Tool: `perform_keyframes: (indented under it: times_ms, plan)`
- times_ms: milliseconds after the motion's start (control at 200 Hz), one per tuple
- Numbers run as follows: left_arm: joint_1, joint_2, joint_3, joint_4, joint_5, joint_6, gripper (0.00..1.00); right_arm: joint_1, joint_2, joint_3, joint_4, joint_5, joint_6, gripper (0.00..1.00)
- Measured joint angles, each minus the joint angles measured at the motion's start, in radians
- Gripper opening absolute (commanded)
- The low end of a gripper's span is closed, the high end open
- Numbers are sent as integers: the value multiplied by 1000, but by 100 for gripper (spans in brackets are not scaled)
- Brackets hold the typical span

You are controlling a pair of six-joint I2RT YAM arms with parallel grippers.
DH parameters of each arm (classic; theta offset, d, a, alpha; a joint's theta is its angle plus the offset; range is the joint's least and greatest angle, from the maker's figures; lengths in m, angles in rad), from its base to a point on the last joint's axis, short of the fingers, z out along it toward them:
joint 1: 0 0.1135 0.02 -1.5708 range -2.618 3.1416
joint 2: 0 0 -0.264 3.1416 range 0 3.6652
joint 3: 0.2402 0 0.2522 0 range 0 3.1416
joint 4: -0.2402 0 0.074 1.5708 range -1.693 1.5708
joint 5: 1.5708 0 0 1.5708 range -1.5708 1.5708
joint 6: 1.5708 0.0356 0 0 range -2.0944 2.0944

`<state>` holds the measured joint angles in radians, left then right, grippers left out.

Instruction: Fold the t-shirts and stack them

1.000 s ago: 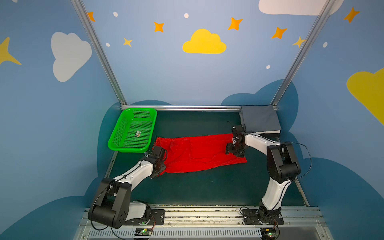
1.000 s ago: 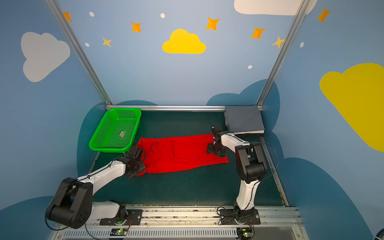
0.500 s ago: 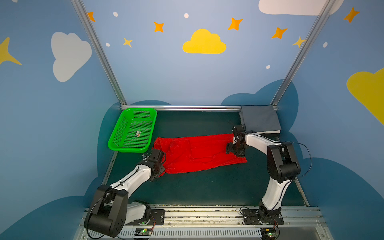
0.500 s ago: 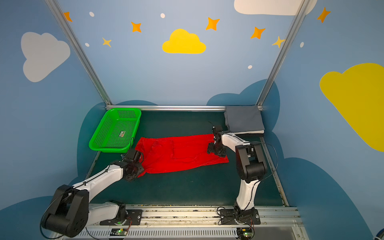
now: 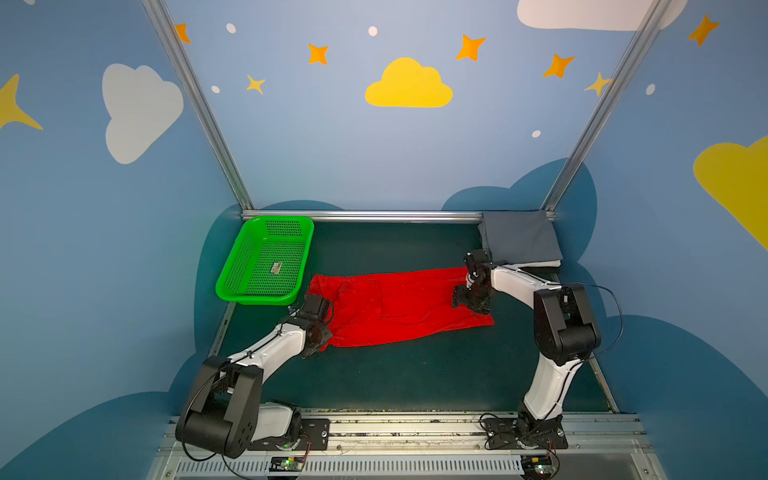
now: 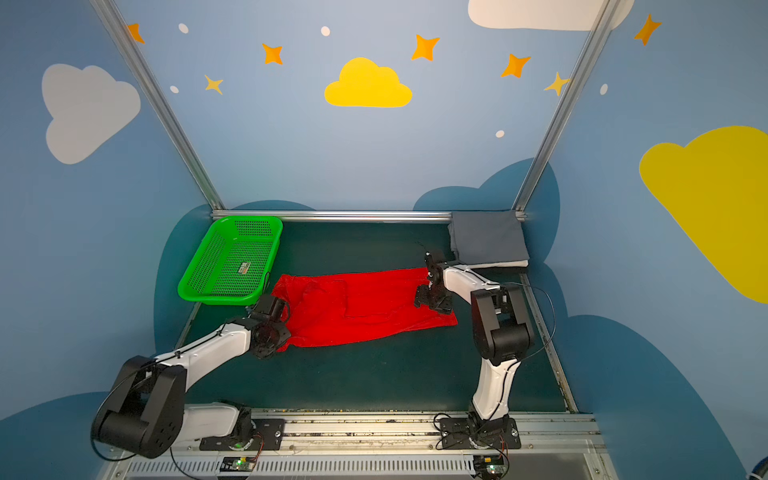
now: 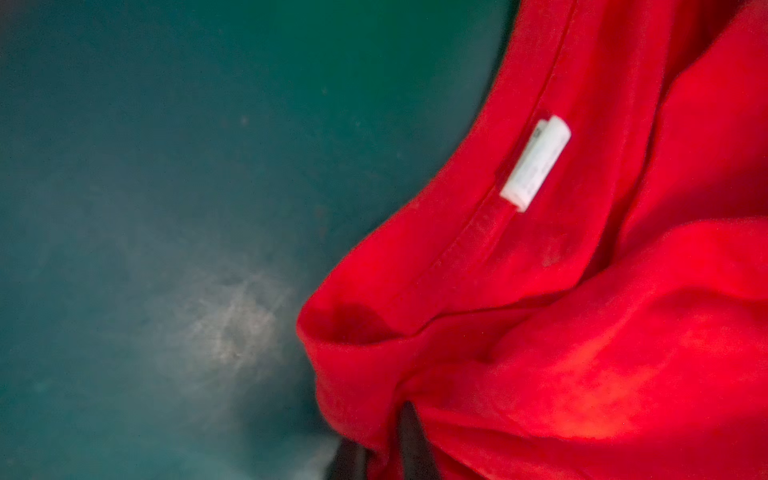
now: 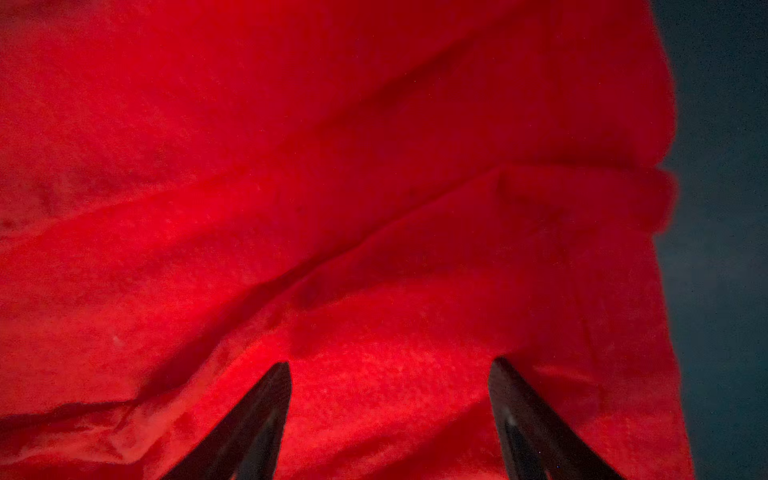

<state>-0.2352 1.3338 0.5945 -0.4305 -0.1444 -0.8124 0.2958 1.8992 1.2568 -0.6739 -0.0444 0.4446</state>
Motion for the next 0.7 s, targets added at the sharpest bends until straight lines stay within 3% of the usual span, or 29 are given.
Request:
perform_keyframes:
  times_ms: [255,395,501,556,701]
  plan:
    - [30,-84,29,-75,-50,56,13,-2,4,6,-7,-3,-5,77]
    - [32,-107,29,-93,-74,83,26,-6,4,6,-7,-9,-5,77]
    - [34,-92,29,-109,-89,90,31,-6,4,6,-7,-10,-6,77]
    - [35,-77,29,-115,-96,91,41,-6,4,6,-7,-10,-6,77]
    - [37,-58,31,-136,-100,90,46,-6,4,6,-7,-10,-8,77]
